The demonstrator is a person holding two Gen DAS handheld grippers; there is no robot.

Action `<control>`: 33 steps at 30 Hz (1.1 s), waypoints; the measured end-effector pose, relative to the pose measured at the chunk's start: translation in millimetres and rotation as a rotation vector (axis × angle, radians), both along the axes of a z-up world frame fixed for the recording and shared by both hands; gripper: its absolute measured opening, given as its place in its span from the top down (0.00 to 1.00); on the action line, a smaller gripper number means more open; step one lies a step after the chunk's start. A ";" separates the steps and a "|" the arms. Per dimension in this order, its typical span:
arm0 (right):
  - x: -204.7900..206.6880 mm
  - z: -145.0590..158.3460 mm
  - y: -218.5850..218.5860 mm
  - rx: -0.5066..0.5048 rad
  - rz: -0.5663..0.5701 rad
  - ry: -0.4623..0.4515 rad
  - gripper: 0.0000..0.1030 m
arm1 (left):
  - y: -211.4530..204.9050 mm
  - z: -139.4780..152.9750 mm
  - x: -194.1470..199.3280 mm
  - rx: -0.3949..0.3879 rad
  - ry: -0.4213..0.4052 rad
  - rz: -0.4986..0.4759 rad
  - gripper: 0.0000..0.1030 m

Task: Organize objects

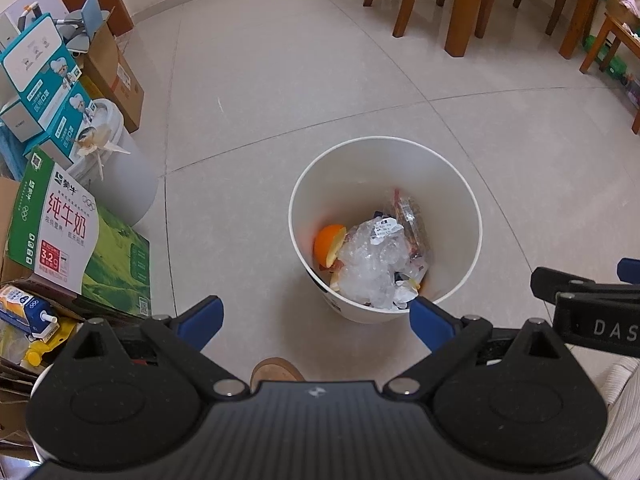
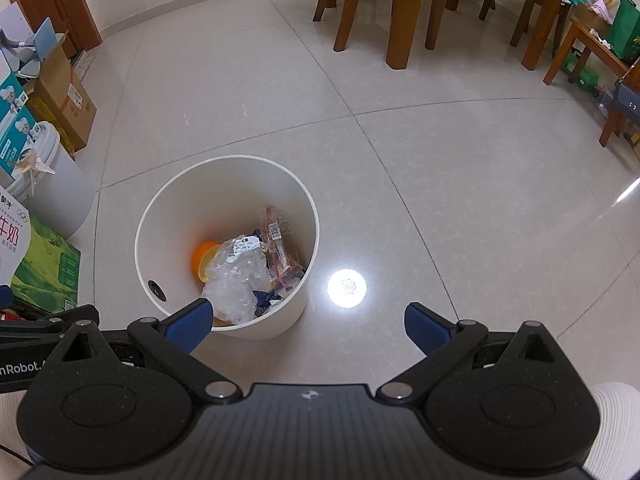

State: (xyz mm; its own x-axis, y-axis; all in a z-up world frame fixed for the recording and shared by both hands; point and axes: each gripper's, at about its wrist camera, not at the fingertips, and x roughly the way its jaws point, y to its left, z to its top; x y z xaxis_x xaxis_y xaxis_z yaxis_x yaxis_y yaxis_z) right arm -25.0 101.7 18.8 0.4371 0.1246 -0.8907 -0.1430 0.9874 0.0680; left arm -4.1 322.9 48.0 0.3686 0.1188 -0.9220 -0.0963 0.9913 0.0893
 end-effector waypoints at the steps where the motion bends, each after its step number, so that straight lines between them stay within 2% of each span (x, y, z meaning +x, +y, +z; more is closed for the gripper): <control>1: -0.1 0.1 0.3 -0.002 -0.001 -0.001 0.00 | 0.0 -0.2 0.1 0.001 0.000 0.001 0.04; 33: 0.8 -0.4 -2.6 0.003 -0.002 0.004 0.00 | 1.0 1.0 -0.3 0.002 0.005 0.009 0.04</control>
